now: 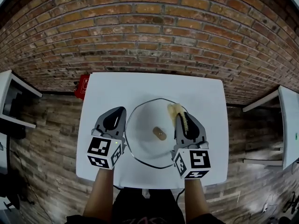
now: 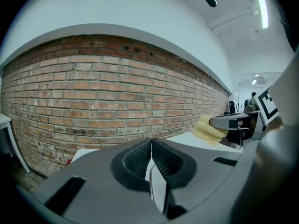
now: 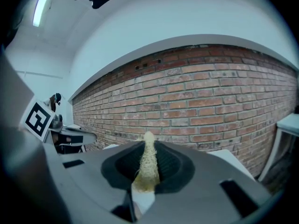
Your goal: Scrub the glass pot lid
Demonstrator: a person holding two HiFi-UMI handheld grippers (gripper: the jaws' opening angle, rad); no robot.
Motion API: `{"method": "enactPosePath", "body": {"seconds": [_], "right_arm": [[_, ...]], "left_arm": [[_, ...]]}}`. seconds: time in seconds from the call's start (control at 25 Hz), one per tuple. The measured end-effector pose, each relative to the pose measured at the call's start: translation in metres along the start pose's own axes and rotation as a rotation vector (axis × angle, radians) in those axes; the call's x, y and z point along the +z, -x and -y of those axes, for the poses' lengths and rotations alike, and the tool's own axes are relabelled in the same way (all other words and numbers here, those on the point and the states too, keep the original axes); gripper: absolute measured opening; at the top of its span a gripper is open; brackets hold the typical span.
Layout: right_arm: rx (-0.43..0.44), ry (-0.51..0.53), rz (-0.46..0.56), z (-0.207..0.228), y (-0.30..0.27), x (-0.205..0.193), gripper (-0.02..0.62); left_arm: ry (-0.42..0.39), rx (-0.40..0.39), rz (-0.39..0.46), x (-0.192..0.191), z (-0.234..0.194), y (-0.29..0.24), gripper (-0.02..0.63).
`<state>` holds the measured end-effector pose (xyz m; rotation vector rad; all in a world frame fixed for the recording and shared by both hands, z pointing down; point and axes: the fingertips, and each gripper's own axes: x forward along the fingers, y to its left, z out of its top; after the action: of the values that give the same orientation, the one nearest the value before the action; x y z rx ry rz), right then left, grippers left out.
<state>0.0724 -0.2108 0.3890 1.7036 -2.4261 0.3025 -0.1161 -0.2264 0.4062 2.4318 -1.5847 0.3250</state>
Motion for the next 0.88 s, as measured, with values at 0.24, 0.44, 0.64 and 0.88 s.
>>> {"method": "enactPosePath", "body": {"seconds": [0.24, 0.44, 0.64, 0.88], "right_arm": [[0.012, -0.007, -0.022, -0.004, -0.005, -0.018, 0.058], [0.022, -0.009, -0.041, -0.006, -0.011, -0.034, 0.058], [0.027, -0.015, -0.058, -0.008, -0.013, -0.046, 0.058], [0.029, -0.011, -0.058, -0.007, -0.017, -0.044, 0.058]], "left_arm": [[0.020, -0.006, -0.040, -0.026, -0.001, -0.007, 0.011], [0.037, -0.004, -0.070, -0.049, -0.003, -0.011, 0.011], [0.056, 0.000, -0.096, -0.066, -0.004, -0.010, 0.011], [0.074, -0.003, -0.117, -0.071, -0.008, -0.012, 0.012]]}}
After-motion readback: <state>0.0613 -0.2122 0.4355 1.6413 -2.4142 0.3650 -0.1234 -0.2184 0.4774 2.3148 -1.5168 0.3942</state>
